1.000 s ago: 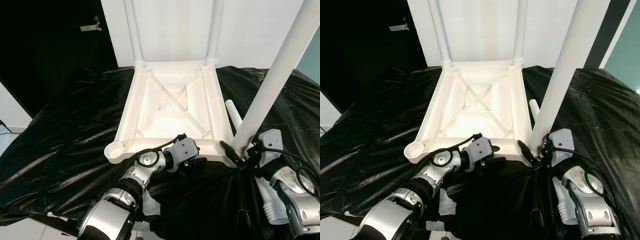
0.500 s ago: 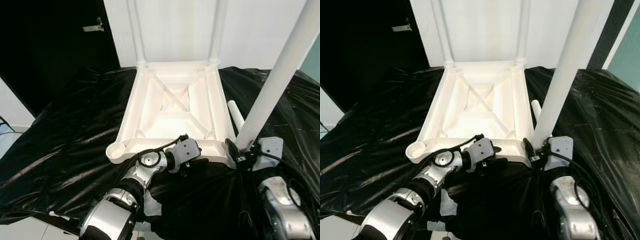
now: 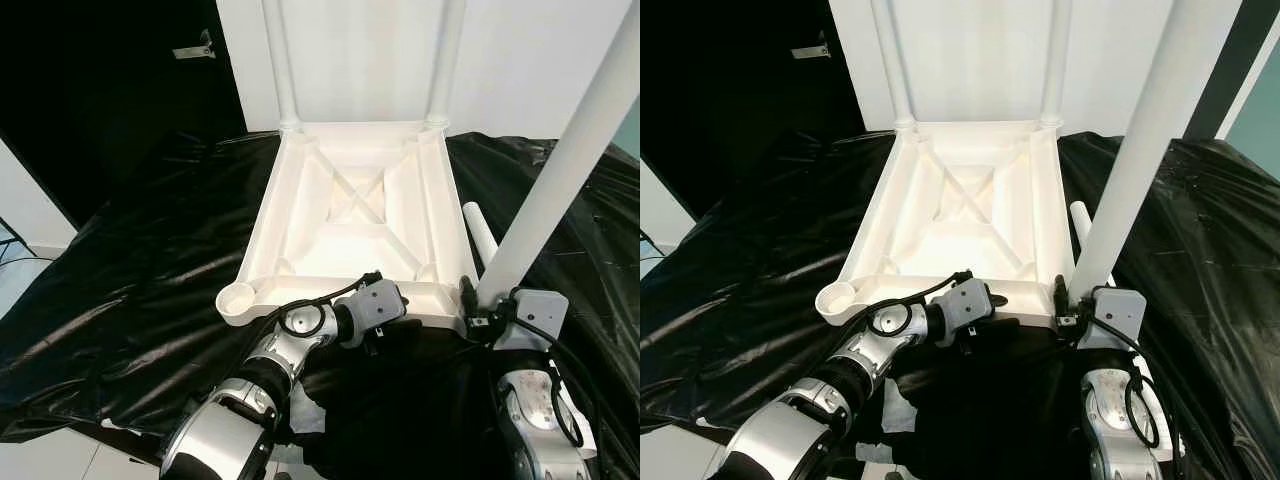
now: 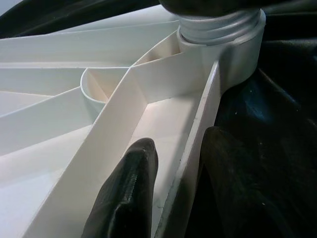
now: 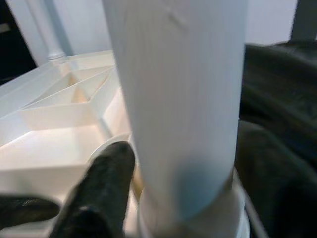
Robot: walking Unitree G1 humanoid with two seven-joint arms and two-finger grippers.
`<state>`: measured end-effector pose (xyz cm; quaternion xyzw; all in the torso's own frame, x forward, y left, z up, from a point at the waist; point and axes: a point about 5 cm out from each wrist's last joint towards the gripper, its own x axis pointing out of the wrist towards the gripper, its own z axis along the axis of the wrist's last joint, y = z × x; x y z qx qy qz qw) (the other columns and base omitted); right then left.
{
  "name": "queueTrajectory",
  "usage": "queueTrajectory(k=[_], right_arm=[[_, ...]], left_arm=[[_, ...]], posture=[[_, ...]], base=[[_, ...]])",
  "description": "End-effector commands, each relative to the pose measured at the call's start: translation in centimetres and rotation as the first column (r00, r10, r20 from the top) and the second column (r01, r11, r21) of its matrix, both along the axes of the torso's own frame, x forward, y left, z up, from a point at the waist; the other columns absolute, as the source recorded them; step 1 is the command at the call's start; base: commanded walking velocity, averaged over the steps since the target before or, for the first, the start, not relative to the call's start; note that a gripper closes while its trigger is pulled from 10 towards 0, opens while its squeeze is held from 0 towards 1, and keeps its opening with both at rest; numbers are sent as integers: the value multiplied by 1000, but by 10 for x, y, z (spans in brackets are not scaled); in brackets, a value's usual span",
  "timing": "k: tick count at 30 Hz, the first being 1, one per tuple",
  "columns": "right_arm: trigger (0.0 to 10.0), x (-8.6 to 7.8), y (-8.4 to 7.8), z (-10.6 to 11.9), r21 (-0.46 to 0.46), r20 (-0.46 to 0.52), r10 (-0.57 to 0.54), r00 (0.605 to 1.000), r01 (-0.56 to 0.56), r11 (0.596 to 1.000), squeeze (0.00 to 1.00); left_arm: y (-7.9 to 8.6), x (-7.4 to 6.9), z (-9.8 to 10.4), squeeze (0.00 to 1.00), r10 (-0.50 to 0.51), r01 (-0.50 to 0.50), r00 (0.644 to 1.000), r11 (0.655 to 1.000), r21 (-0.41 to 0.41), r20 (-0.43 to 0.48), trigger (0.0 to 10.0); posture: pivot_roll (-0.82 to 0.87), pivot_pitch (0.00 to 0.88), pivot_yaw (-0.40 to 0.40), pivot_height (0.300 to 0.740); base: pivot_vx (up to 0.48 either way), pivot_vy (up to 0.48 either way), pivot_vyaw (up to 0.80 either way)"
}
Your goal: Building children table
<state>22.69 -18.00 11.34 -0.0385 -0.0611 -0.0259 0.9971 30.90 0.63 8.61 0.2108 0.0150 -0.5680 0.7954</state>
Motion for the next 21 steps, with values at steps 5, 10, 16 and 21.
queueTrajectory(k=[5,10,16,21], right_arm=[[10000,8,3,13,96,39,233,972,-236,967,0],[10000,19,-20,18,24,-30,352,936,-351,936,0],[10000,25,-27,21,8,-104,459,882,-461,887,0],[7373,25,-27,15,-3,-167,542,823,-551,835,0]], left_arm=[[6,-6,-22,0,70,-66,995,997,50,-75,10000],[5,-7,-22,0,67,-63,995,997,49,-76,10000],[5,-7,-22,0,72,-69,994,997,45,-77,10000],[6,-7,-23,0,80,-77,994,996,44,-80,10000]], posture=[[-111,0,24,740],[-110,0,19,740],[-105,0,13,740],[-98,0,4,740]], base=[[0,0,0],[0,0,0],[0,0,0],[0,0,0]])
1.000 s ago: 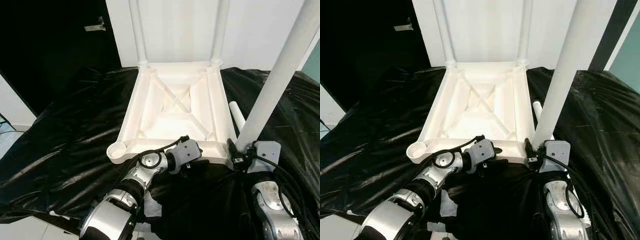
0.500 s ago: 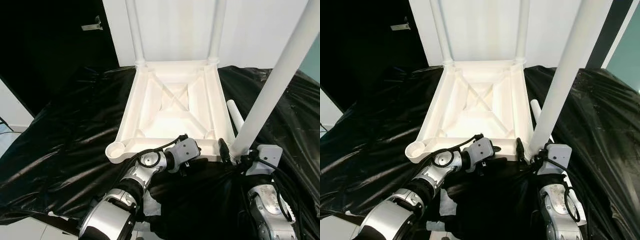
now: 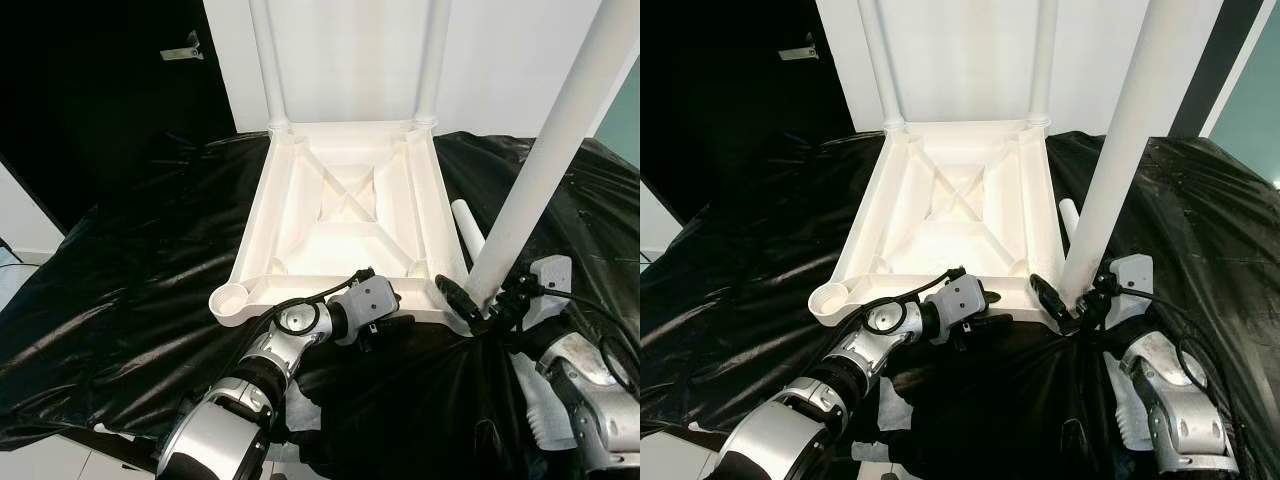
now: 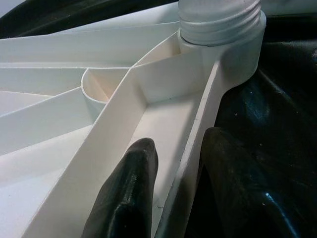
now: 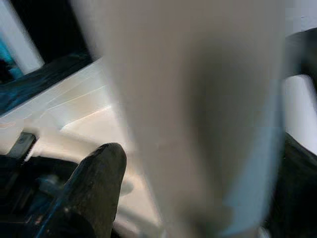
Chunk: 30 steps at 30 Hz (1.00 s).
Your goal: Building children table
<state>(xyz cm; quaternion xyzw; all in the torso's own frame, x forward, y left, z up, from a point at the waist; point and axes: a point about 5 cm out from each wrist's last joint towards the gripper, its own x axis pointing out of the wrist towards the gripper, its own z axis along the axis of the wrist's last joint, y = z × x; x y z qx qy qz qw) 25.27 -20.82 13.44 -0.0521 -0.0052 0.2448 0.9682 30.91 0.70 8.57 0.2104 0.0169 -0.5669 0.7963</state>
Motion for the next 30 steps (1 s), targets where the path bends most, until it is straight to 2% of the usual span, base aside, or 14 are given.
queueTrajectory(k=[1,2,3,8,11,13,14,16,19,20,23,25,29,30], right_arm=[[7373,-1,2,-6,3,-34,41,999,-41,999,0],[2510,-1,1,-7,-3,-41,55,998,-55,998,0],[0,-1,0,-7,2,-43,68,997,-68,998,0],[0,-2,0,-8,22,-37,57,998,-56,998,0],[0,-1,-1,-12,62,-15,-87,996,88,994,0],[0,-3,0,-17,82,-1,-210,978,209,974,0],[0,-3,0,-17,82,-1,-210,978,209,974,0],[0,-9,3,-19,121,37,-314,949,308,944,0],[0,-14,10,-17,219,90,-484,871,456,862,0],[0,-14,10,-17,219,90,-484,871,456,862,0],[0,-13,18,-18,264,70,-529,846,496,827,0],[0,-11,31,-18,290,66,-513,856,475,831,0],[0,-10,32,-17,276,74,-517,853,481,832,0],[3843,-10,29,-17,266,70,-523,849,490,830,0]], left_arm=[[5,-7,-22,0,77,-73,994,996,43,-77,10000],[5,-7,-22,0,80,-77,994,996,42,-76,10000],[6,-6,-22,0,82,-79,994,996,42,-76,10000],[6,-6,-22,0,83,-80,994,996,42,-74,10000],[6,-6,-22,0,83,-80,994,996,42,-73,10000],[5,-6,-21,0,82,-79,994,996,43,-72,10000],[5,-6,-21,0,82,-79,994,996,43,-72,10000],[5,-5,-21,0,81,-78,994,996,43,-71,10000],[4,-5,-20,0,76,-73,995,996,46,-69,10000],[4,-5,-20,0,76,-73,995,996,46,-69,10000],[3,-6,-20,0,71,-68,995,997,46,-69,10000],[2,-6,-20,0,67,-64,995,997,46,-68,10000],[2,-5,-19,0,66,-63,996,997,44,-67,10000],[2,-5,-19,0,67,-64,995,997,44,-67,10000]], posture=[[-98,0,4,740],[-98,0,4,740],[-96,0,3,740],[-99,0,6,740],[-103,0,9,740],[-105,0,11,740],[-105,0,11,740],[-112,0,12,740],[-116,0,18,740],[-116,0,18,740],[-118,0,20,740],[-119,0,23,740],[-117,0,20,740],[-116,0,18,740]], base=[[0,0,0],[0,0,0],[0,0,0],[0,0,0],[0,0,0],[0,0,0],[0,0,0],[0,0,0],[0,0,0],[0,0,0],[0,0,0],[0,0,0],[0,0,0],[0,0,0]])
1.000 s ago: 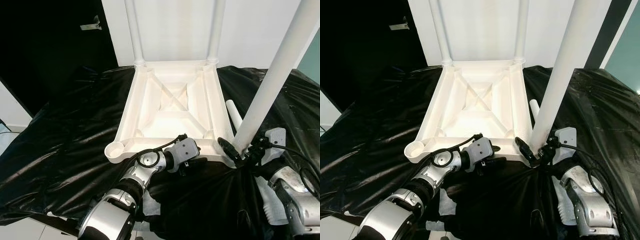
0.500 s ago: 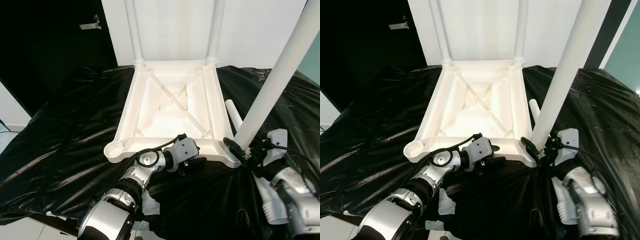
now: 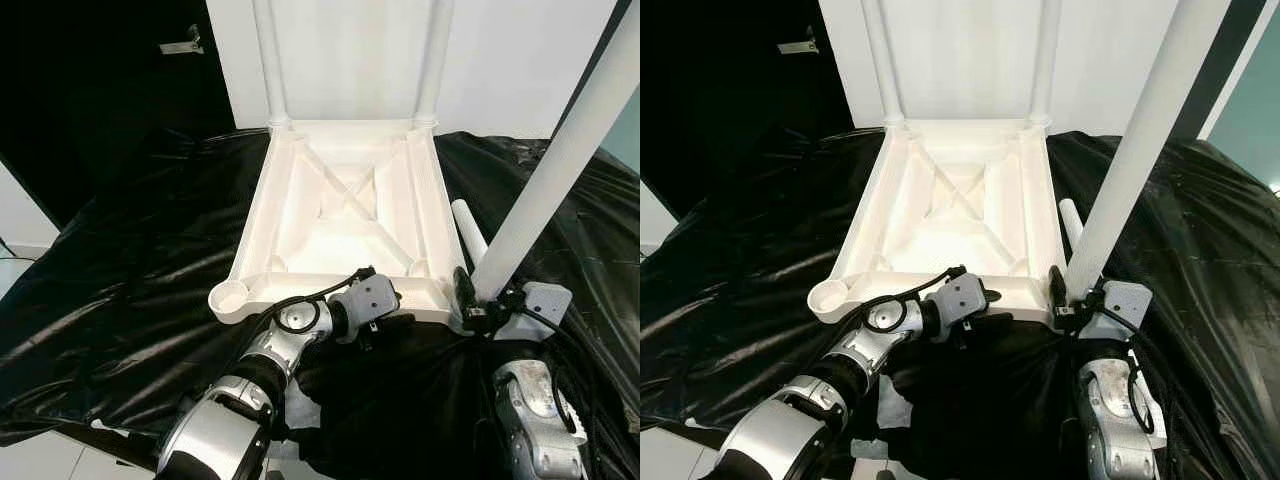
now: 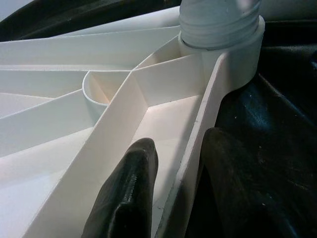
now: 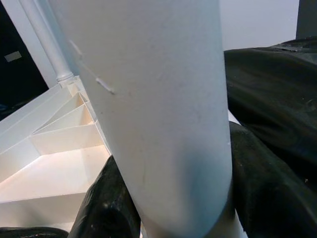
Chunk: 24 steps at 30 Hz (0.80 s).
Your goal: Building children table
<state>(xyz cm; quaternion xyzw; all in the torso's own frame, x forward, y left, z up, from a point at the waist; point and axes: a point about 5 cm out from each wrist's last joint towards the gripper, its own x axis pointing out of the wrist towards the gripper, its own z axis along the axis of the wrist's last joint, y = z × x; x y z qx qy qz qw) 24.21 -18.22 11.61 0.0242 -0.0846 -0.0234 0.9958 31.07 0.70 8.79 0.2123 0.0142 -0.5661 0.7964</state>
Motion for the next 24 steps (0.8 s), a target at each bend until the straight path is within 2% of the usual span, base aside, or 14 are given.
queueTrajectory(k=[1,2,3,6,8,9,11,12,13,16,18,20,22,24], right_arm=[[3843,1,3,1,47,9,-5,1000,5,999,0],[3843,1,1,1,44,3,-10,1000,10,999,0],[10000,3,0,0,23,-13,29,1000,-28,999,1000],[10000,6,-1,3,6,-11,83,996,-83,996,1000],[10000,10,-1,7,-53,-13,163,986,-164,985,1000],[10000,11,-1,9,-79,-19,201,979,-202,976,176],[10000,11,-1,9,-79,-19,201,979,-202,976,176],[10000,11,-1,10,-105,-21,233,972,-234,967,0],[10000,11,-1,10,-105,-21,233,972,-234,967,0],[10000,10,-5,13,-181,-38,314,949,-315,932,0],[10000,10,-16,14,-224,-84,376,923,-385,895,0],[10000,10,-20,14,-230,-103,391,915,-404,885,0],[10000,12,-32,11,-198,-161,397,904,-424,884,0],[10000,14,-41,10,-206,-185,388,903,-422,883,0]], left_arm=[[2,-7,-21,0,67,-64,995,997,44,-74,10000],[3,-6,-21,0,68,-65,995,997,44,-73,10000],[4,-7,-22,0,73,-70,994,997,46,-76,10000],[4,-8,-23,0,74,-71,994,996,46,-78,10000],[4,-9,-24,0,73,-70,994,997,45,-80,10000],[3,-9,-25,0,73,-69,994,997,45,-81,10000],[3,-9,-25,0,73,-69,994,997,45,-81,10000],[3,-9,-25,0,73,-69,994,997,45,-81,10000],[3,-9,-25,0,73,-69,994,997,45,-81,10000],[3,-10,-25,0,72,-69,994,997,44,-83,10000],[3,-11,-26,0,72,-68,994,997,43,-86,10000],[3,-11,-26,0,71,-68,994,997,43,-87,10000],[3,-11,-26,0,75,-72,993,996,43,-87,10000],[5,-10,-26,0,80,-77,993,996,43,-86,10000]], posture=[[-116,0,18,740],[-116,0,17,740],[-114,0,13,740],[-114,0,10,740],[-115,0,8,740],[-115,0,7,740],[-115,0,7,740],[-115,0,7,740],[-115,0,7,740],[-112,0,6,740],[-110,0,3,740],[-110,0,3,740],[-107,0,0,740],[-107,0,0,740]], base=[[0,0,0],[0,0,0],[0,0,0],[0,0,0],[0,0,0],[0,0,0],[0,0,0],[0,0,0],[0,0,0],[0,0,0],[0,0,0],[0,0,0],[0,0,0],[0,0,0]])
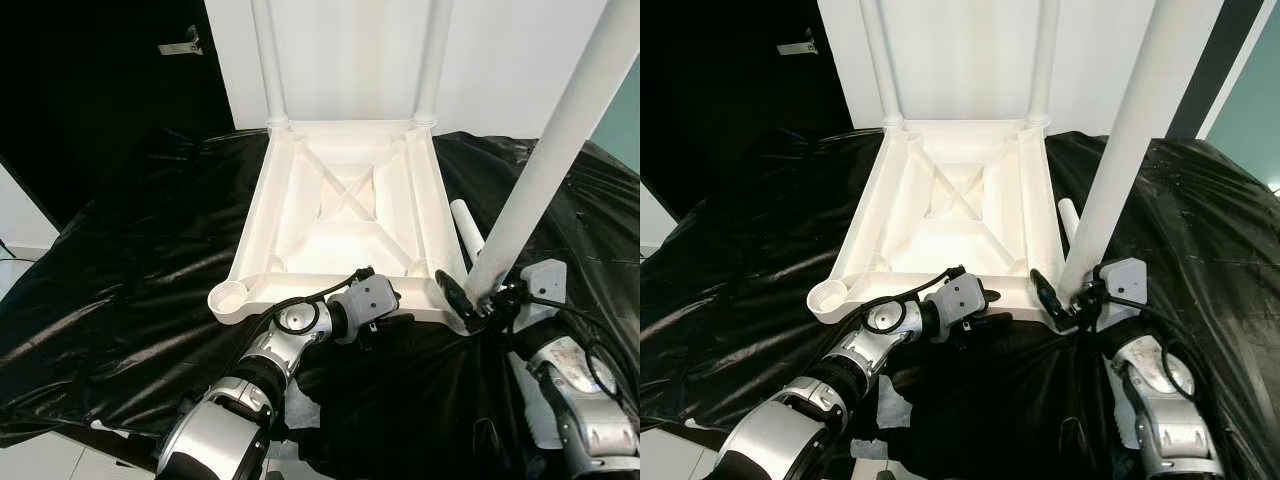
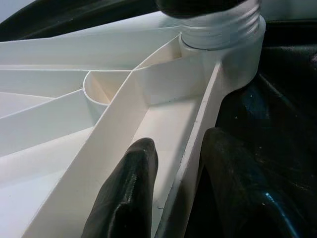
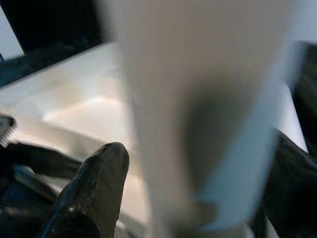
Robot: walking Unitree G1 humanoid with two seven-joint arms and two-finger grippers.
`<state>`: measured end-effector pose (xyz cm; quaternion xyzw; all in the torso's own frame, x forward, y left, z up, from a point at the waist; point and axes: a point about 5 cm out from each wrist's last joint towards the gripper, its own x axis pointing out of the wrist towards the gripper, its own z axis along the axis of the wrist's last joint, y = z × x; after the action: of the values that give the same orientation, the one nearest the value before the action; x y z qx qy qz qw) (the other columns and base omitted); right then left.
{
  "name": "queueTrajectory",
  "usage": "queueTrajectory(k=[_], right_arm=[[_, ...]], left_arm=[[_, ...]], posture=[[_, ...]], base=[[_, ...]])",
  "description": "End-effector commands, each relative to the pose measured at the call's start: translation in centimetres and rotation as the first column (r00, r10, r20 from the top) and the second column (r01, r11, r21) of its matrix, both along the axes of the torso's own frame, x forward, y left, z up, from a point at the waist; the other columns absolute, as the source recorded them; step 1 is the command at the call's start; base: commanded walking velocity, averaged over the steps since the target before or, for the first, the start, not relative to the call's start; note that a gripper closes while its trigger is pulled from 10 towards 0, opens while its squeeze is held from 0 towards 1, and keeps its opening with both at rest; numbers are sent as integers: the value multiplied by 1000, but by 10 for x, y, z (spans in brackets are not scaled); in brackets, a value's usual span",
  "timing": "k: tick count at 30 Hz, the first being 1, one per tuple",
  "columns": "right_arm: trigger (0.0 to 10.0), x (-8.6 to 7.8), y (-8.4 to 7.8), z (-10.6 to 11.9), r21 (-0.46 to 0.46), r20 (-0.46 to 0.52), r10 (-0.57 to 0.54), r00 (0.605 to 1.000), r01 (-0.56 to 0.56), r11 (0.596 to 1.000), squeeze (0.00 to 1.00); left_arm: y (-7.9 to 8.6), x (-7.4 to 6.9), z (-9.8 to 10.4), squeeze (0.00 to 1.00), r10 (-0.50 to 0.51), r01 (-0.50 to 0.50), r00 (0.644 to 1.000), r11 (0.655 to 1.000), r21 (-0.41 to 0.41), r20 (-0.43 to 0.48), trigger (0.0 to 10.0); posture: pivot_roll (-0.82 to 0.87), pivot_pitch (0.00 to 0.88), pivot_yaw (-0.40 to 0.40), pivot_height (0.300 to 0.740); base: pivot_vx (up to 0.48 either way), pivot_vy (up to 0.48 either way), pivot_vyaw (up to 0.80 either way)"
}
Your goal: Building children table
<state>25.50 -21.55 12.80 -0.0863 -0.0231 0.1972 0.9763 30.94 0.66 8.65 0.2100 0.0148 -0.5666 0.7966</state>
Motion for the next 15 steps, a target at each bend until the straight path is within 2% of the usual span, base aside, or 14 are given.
queueTrajectory(k=[1,2,3,5,6,15], right_arm=[[10000,1,-7,-2,5,-26,-8,1000,8,1000,0],[10000,2,-10,-1,-1,-24,-8,1000,8,1000,0],[4275,2,-11,2,28,-12,2,1000,-2,1000,0],[4275,2,-12,5,52,-2,11,1000,-11,999,0],[0,3,-11,6,57,5,18,1000,-18,998,0],[0,-3,-4,3,82,-3,40,999,-39,996,0]], left_arm=[[5,-8,-25,0,81,-77,993,996,46,-82,10000],[6,-8,-25,0,82,-78,993,996,47,-81,10000],[6,-8,-24,0,83,-80,993,996,47,-80,10000],[6,-8,-24,0,84,-80,993,996,47,-80,10000],[6,-8,-24,0,84,-81,993,996,47,-79,10000],[6,-7,-24,0,85,-82,993,996,45,-78,10000]], posture=[[-107,0,0,740],[-106,0,0,740],[-106,0,0,740],[-106,0,0,740],[-104,0,-1,740],[-101,0,3,740]], base=[[0,0,0],[0,0,0],[0,0,0],[0,0,0],[0,0,0],[0,0,0]])
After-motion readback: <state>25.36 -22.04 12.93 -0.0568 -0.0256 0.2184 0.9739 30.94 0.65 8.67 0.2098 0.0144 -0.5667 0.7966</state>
